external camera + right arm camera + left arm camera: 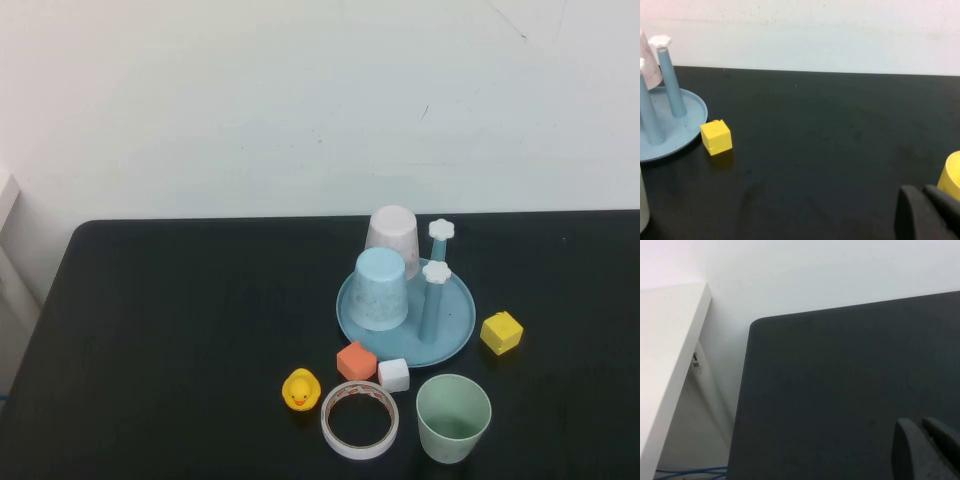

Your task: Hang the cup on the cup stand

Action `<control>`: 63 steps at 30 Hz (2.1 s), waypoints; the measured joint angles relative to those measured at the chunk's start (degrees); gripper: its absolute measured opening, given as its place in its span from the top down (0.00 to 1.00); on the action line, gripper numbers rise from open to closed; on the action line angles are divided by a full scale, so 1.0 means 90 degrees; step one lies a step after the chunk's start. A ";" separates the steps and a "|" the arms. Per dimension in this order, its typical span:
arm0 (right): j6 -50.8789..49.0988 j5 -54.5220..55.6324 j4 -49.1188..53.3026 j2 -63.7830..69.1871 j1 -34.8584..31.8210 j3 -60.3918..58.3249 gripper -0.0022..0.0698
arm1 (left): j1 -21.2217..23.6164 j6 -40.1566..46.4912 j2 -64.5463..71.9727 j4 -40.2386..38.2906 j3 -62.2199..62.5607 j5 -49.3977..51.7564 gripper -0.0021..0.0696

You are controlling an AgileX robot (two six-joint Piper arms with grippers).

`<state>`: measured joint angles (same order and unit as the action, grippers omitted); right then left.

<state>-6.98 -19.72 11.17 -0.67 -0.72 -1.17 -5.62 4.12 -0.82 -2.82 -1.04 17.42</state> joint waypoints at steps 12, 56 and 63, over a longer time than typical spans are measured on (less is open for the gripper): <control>-0.0007 0.0000 0.0000 0.0000 0.0000 0.0000 0.97 | 0.0000 0.0000 0.0000 0.0000 0.0000 0.0000 0.97; -0.1481 0.0381 -0.1455 0.0000 0.0000 -0.0038 0.97 | 0.0000 -0.1718 0.0000 -0.4776 0.0000 -0.0585 0.97; -0.2044 0.0619 -0.3063 0.0000 0.0000 -0.0038 0.97 | 0.0000 -0.1752 0.0000 -0.5743 0.0000 -0.1125 0.97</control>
<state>-25.38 -14.15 -16.40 -0.67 -0.72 -1.51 -5.62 -11.65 -0.82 -54.51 -1.04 7.30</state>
